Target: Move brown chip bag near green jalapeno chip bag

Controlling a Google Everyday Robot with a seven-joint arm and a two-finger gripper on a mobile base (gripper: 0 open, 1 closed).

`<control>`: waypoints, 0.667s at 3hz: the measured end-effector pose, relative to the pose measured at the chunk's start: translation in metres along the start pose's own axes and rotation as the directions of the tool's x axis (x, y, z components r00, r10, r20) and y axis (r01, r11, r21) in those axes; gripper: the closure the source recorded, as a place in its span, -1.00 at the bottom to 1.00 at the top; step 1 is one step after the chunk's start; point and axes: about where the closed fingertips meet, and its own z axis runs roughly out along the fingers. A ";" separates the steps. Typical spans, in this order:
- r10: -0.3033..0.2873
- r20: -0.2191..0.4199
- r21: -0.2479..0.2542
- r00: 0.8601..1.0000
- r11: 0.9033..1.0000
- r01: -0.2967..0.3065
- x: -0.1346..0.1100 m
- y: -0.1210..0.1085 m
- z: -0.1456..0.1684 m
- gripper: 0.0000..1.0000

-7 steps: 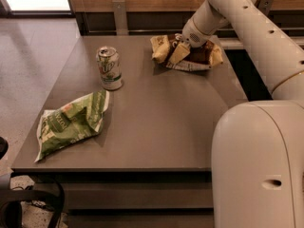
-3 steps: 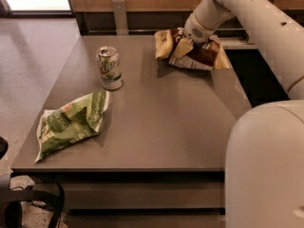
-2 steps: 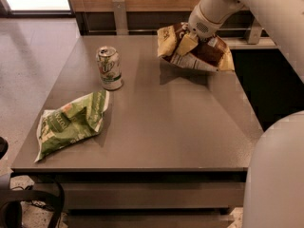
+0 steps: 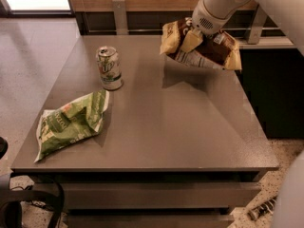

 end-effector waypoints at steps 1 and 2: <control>0.014 -0.028 0.093 0.999 0.996 -0.011 0.001 0.015 -0.039 1.00; 0.014 -0.029 0.172 0.999 0.985 -0.009 0.001 0.037 -0.072 1.00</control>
Offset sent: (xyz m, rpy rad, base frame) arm -0.1203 0.0045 0.0697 -0.1086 -0.2169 -0.1268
